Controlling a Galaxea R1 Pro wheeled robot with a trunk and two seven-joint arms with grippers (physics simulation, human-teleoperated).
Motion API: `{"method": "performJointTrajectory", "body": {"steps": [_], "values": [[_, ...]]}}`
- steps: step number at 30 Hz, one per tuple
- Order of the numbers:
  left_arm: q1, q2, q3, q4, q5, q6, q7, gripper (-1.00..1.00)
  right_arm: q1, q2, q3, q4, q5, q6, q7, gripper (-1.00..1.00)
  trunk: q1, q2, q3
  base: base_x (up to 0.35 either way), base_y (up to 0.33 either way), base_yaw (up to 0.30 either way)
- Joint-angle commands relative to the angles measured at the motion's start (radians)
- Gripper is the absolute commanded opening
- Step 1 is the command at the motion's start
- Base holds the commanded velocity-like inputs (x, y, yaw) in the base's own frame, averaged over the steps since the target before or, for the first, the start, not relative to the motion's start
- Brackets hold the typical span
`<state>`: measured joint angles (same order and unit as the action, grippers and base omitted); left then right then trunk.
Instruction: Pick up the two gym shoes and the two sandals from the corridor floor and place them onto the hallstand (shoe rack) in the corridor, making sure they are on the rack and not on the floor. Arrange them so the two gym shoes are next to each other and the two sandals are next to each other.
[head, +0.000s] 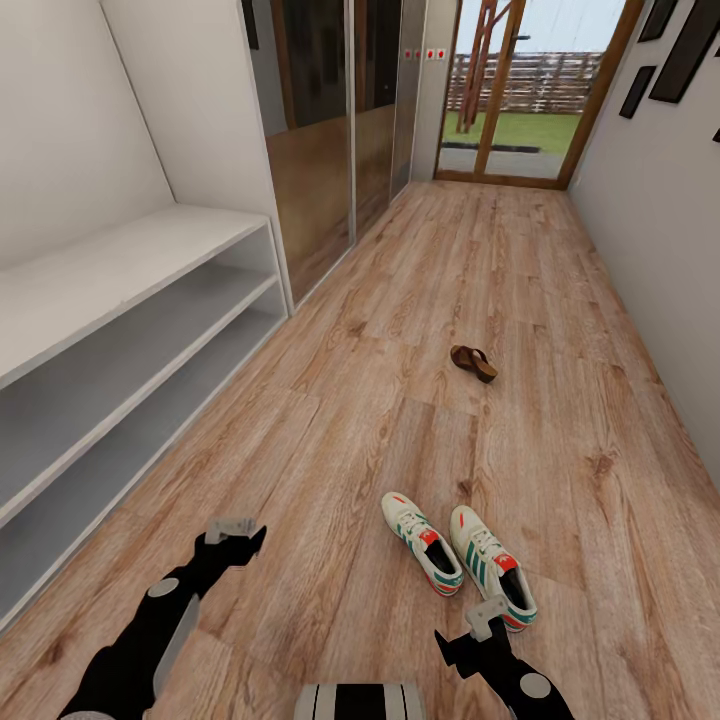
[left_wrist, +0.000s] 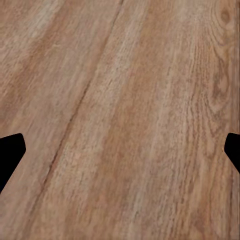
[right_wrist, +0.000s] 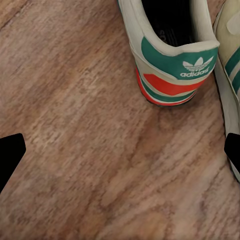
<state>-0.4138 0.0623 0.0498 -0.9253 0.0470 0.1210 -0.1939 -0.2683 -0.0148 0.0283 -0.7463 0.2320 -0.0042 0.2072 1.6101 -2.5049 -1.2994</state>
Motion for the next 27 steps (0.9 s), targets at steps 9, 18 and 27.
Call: {"method": "performJointTrajectory", "body": {"steps": [9, 18, 27], "values": [[0.002, 0.003, 0.006, -0.063, 0.006, 0.060, -0.051, 1.00, 0.000, -0.001, 0.001, -0.001, 0.009, 0.000, 0.001, 1.00, 0.000, 0.000, -0.001, 0.000, 0.000, 0.000], [0.002, 0.006, 0.010, -0.030, 0.008, 0.059, -0.069, 1.00, 0.000, -0.001, 0.001, -0.002, 0.009, 0.000, 0.001, 1.00, 0.002, -0.001, -0.020, 0.000, 0.000, 0.000], [0.001, 0.006, 0.010, -0.022, 0.009, 0.059, -0.070, 1.00, 0.000, -0.001, 0.000, -0.002, 0.009, -0.001, 0.001, 1.00, 0.002, -0.001, -0.020, 0.000, 0.000, 0.000]]}}
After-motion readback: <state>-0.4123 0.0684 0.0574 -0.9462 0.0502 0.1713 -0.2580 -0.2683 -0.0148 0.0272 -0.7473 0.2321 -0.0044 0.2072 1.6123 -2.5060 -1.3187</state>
